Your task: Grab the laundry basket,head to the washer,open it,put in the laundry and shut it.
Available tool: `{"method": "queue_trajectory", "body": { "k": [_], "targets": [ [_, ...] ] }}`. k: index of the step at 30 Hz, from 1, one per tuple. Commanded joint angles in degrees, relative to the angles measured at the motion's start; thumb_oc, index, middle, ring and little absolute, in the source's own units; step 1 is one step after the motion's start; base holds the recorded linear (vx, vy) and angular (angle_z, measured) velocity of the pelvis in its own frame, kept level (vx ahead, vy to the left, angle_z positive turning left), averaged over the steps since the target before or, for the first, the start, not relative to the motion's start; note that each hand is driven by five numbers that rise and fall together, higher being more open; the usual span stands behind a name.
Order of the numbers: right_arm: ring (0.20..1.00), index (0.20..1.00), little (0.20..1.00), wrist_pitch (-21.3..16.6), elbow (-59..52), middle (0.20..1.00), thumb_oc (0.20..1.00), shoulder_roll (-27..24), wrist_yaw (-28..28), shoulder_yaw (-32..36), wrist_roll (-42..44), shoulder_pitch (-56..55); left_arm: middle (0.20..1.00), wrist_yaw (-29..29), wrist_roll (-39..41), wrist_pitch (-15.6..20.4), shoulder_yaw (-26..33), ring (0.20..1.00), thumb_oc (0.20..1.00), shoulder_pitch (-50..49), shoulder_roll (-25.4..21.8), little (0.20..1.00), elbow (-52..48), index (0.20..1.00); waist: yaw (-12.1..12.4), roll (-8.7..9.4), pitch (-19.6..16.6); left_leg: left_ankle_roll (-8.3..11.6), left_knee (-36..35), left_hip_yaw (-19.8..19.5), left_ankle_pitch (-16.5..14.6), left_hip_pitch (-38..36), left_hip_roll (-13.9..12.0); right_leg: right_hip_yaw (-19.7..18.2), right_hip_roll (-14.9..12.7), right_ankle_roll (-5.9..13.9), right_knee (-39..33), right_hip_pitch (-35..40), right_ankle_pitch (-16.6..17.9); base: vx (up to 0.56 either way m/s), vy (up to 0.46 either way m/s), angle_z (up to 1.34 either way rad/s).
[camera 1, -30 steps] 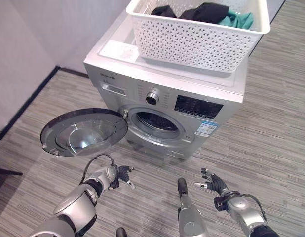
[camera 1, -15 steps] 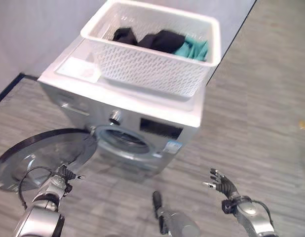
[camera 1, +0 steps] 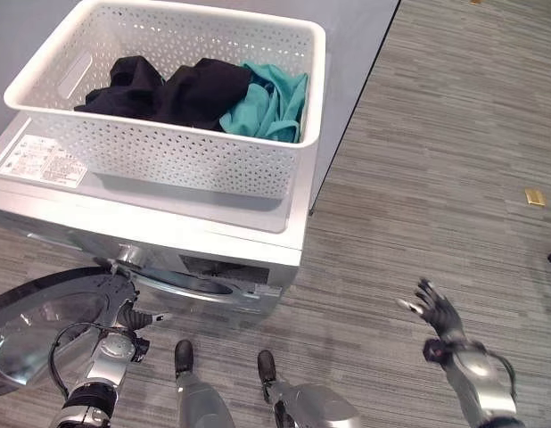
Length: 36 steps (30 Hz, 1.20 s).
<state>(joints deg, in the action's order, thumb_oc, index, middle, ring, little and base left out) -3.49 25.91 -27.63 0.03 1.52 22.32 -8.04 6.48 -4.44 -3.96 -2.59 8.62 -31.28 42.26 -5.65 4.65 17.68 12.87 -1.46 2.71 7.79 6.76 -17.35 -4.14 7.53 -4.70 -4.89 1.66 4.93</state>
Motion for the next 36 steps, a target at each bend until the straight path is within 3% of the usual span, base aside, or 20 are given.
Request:
{"method": "queue_trajectory", "body": {
  "k": [1, 2, 5, 10, 13, 16, 21, 25, 27, 32, 35, 36],
  "targets": [
    [1.0, 1.0, 1.0, 0.3, -0.6, 1.0, 1.0, -2.5, 0.8, 0.7, -2.9, -0.1, 1.0, 0.8, 0.7, 0.4, 1.8, 1.0, 1.0, -1.1, -0.8, 1.0, -3.6, 1.0, 0.8, -2.61, -4.3, -4.62, 6.2, 2.9, -7.8, -1.1, 1.0, 1.4, -13.9, 10.49, 0.8, -2.4, -6.8, 0.15, 0.281, -0.27],
    [1.0, 1.0, 1.0, 1.4, 3.4, 1.0, 1.0, -1.1, 0.1, 1.0, -3.4, 1.8, 1.0, 1.1, 0.4, 0.0, 4.6, 1.0, 1.0, -4.2, -1.7, 1.0, -6.8, 1.0, 1.4, -2.86, -5.1, -5.41, 6.6, 4.8, -9.7, -2.9, 2.1, 0.4, -15.4, 11.17, 0.9, -2.5, -6.2, 0.13, 0.241, -0.22],
    [1.0, 1.0, 1.0, 2.1, 7.8, 1.0, 1.0, 0.1, -1.1, 2.6, -3.6, 3.1, 1.0, 1.2, 0.7, 0.0, 7.3, 1.0, 1.0, -7.0, -2.7, 1.0, -8.7, 1.0, 2.2, -2.89, -5.7, -6.04, 6.7, 6.2, -11.0, -4.2, 3.0, 0.2, -16.7, 11.89, 1.0, -2.5, -6.1, 0.07, 0.154, -0.43],
    [1.0, 1.0, 1.0, 3.0, 13.2, 1.0, 1.0, -1.9, -5.6, 10.3, -5.7, 4.2, 1.0, 1.9, 1.7, -0.2, 12.0, 1.0, 1.0, -9.7, -4.3, 1.0, -9.2, 1.0, 2.0, -3.51, -7.7, -7.56, 6.8, 7.2, -13.5, -6.0, 5.2, 0.7, -19.2, 13.46, 1.9, -2.8, -5.8, 0.04, 0.109, -0.08],
    [1.0, 1.0, 1.0, 2.7, 10.4, 1.0, 1.0, -4.2, -9.9, 16.3, -7.3, 4.4, 1.0, 1.1, 3.8, -0.2, 15.2, 1.0, 1.0, -13.1, -4.2, 1.0, -12.7, 1.0, 2.1, -4.25, -8.6, -8.74, 7.7, 7.0, -15.4, -6.6, 6.8, 0.8, -20.8, 14.36, 2.5, -2.9, -5.6, 0.02, 0.119, -0.1],
    [1.0, 1.0, 1.0, 2.4, -2.3, 1.0, 1.0, -9.3, -20.3, 26.5, -18.8, 4.1, 1.0, -0.2, 4.2, 0.4, 18.4, 1.0, 1.0, -18.1, -3.0, 1.0, -20.0, 1.0, 2.2, -5.3, -9.4, -10.8, 7.7, 6.3, -17.7, -7.8, 9.3, 1.0, -22.9, 15.95, 3.4, -3.1, -4.9, 0.04, 0.171, -0.06],
    [1.0, 1.0, 1.0, 3.8, -17.0, 1.0, 1.0, -17.2, -26.4, 33.4, -31.8, 8.4, 1.0, -0.3, 2.0, -0.2, 19.1, 1.0, 1.0, -19.9, -3.8, 1.0, -24.1, 1.0, 3.0, -4.48, -11.0, -12.09, 5.9, 5.7, -17.6, -8.5, 11.6, 1.9, -25.1, 17.3, 5.1, -3.9, -4.0, 0.0, 0.098, 0.02],
    [1.0, 1.0, 1.0, 3.2, -22.4, 1.0, 1.0, -22.9, -25.4, 31.9, -34.2, 13.9, 1.0, -0.7, 1.1, -0.2, 18.4, 1.0, 1.0, -19.3, -5.0, 1.0, -25.0, 1.0, 4.1, -3.21, -11.7, -12.36, 5.7, 5.0, -17.8, -8.4, 12.4, 3.5, -26.2, 18.0, 6.2, -4.0, -3.8, -0.01, 0.045, 0.05],
    [1.0, 1.0, 1.0, 2.0, -24.5, 1.0, 1.0, -27.4, -21.2, 27.4, -33.9, 18.5, 1.0, -1.9, 0.3, 0.0, 17.2, 1.0, 1.0, -18.4, -6.2, 1.0, -28.3, 1.0, 5.6, -1.74, -12.0, -12.62, 6.3, 4.2, -18.3, -8.1, 12.9, 5.5, -27.2, 18.56, 7.3, -3.8, -3.4, -0.03, 0.04, 0.05],
    [1.0, 1.0, 1.0, 2.0, -20.1, 1.0, 1.0, -33.2, -14.5, 16.6, -34.0, 26.5, 1.0, -4.8, -0.8, 1.0, 12.6, 1.0, 1.0, -15.5, -7.3, 1.0, -32.5, 1.0, 8.3, 0.6, -12.6, -13.51, 8.1, 1.2, -19.4, -7.0, 14.9, 7.0, -29.2, 19.06, 9.4, -2.8, -2.5, 0.01, 0.075, 0.23],
    [1.0, 1.0, 1.0, 2.2, -17.1, 1.0, 1.0, -36.6, -13.1, 12.8, -34.0, 30.1, 1.0, -5.8, -1.0, 1.1, 9.9, 1.0, 1.0, -13.2, -7.4, 1.0, -33.6, 1.0, 8.5, 0.94, -12.1, -14.37, 9.3, -1.7, -19.5, -5.9, 16.5, 5.3, -28.6, 18.38, 14.6, -3.8, -2.5, -0.01, 0.081, 0.58],
    [1.0, 1.0, 1.0, 2.4, -13.6, 1.0, 1.0, -40.4, -12.1, 9.3, -32.4, 34.6, 1.0, -6.5, -0.2, 1.2, 7.0, 1.0, 1.0, -10.8, -7.7, 1.0, -34.1, 1.0, 9.2, 0.83, -10.7, -15.39, 10.1, -4.5, -19.2, -5.5, 17.5, 2.6, -25.8, 16.85, 21.9, -6.2, -2.9, -0.04, 0.103, 0.75]
  ]
}}
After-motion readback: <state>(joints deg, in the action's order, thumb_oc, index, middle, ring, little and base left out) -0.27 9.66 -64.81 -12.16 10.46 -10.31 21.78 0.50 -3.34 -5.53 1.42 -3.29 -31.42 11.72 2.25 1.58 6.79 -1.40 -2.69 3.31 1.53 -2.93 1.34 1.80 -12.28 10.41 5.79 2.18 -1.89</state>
